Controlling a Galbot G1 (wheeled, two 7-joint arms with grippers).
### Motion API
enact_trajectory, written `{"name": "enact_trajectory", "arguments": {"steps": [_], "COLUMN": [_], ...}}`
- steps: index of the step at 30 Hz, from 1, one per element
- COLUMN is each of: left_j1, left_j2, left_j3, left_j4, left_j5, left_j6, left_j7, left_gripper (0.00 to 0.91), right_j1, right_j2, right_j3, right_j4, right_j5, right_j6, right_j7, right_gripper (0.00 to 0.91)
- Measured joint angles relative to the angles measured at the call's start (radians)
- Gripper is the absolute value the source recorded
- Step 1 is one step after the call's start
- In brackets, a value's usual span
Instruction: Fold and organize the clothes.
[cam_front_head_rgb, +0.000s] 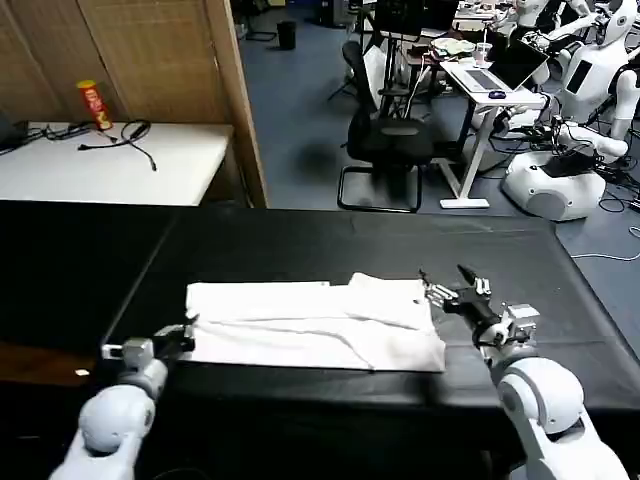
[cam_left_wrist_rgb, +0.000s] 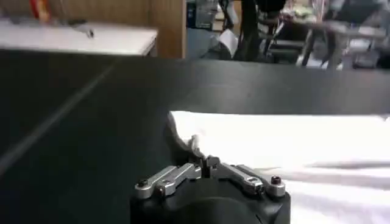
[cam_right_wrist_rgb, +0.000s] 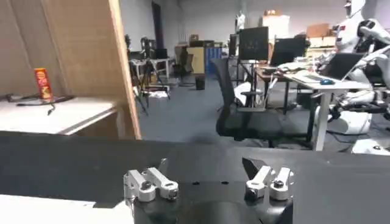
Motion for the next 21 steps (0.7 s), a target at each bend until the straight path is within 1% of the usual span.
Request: {"name": "enact_trajectory", "arguments": {"steps": [6,10,15,21], "left_j1": [0.016,0.024,0.024,0.018], "left_j2": [0.189,0.27,0.26,0.155], "left_j3": [-0.062,-0.078,-0.054,0.019], "left_j4": [0.041,0.041,-0.003,-0.102], "left_j5": [-0.006,-0.008,0.002,-0.01], "left_j6": [-0.058,-0.057,-0.018,0.031], "left_j7": [-0.001,-0.004,-0.007,-0.043], "left_gripper": [0.0,0.0,0.0,0.0], "right_j1": [-0.007,-0.014,-0.034,-0.061], "right_j2": [0.02,0.034,0.049,0.054], "right_j3": [-0.001,-0.003,0.005,0.029], "right_j4": [-0.001,0.004,0.013,0.023], "right_j5": [-0.01,-0.021,-0.039,-0.046], "right_j6": [0.0,0.003,0.01,0.018], "right_j7": [0.001,0.002,0.001,0.0], "right_gripper": [0.878,0.878,0.878,0.878]}}
